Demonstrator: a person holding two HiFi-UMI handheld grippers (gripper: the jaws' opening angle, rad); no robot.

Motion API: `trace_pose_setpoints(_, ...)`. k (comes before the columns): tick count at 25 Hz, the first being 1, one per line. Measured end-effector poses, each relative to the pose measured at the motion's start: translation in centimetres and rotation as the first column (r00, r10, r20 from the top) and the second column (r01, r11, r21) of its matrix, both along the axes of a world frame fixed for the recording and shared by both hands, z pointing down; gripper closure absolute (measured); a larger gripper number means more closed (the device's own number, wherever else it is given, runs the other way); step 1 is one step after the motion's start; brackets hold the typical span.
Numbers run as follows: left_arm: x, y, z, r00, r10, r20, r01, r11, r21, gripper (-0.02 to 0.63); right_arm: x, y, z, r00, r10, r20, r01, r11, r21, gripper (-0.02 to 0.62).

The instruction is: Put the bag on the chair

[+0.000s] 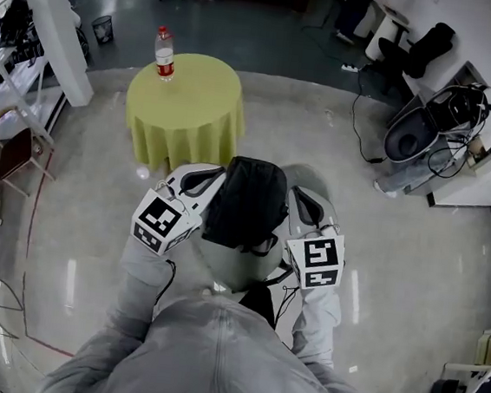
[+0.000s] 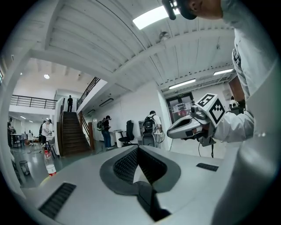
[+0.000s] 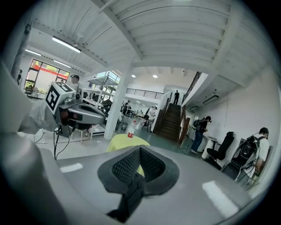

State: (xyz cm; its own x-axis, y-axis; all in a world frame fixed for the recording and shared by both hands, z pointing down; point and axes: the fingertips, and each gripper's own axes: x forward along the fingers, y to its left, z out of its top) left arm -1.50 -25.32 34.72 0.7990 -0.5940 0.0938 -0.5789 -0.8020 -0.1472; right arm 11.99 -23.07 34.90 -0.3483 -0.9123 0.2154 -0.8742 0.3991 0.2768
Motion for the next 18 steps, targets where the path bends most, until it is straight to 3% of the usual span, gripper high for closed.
trace_pose_setpoints(4, 0.1, 0.5, -0.5, 0.999, 0.024, -0.033, -0.024, 1.000, -0.006, 0.600, 0.1, 0.3, 0.6, 1.000, -0.003, 0.006, 0.004, 1.000, -0.018, 0.584)
trace_pose_setpoints(18, -0.4, 0.0, 0.4, 1.000, 0.003, -0.007, -0.003, 1.000, -0.024, 0.600, -0.2, -0.4, 1.4, 1.000, -0.020, 0.010, 0.021, 0.999, -0.045, 0.585)
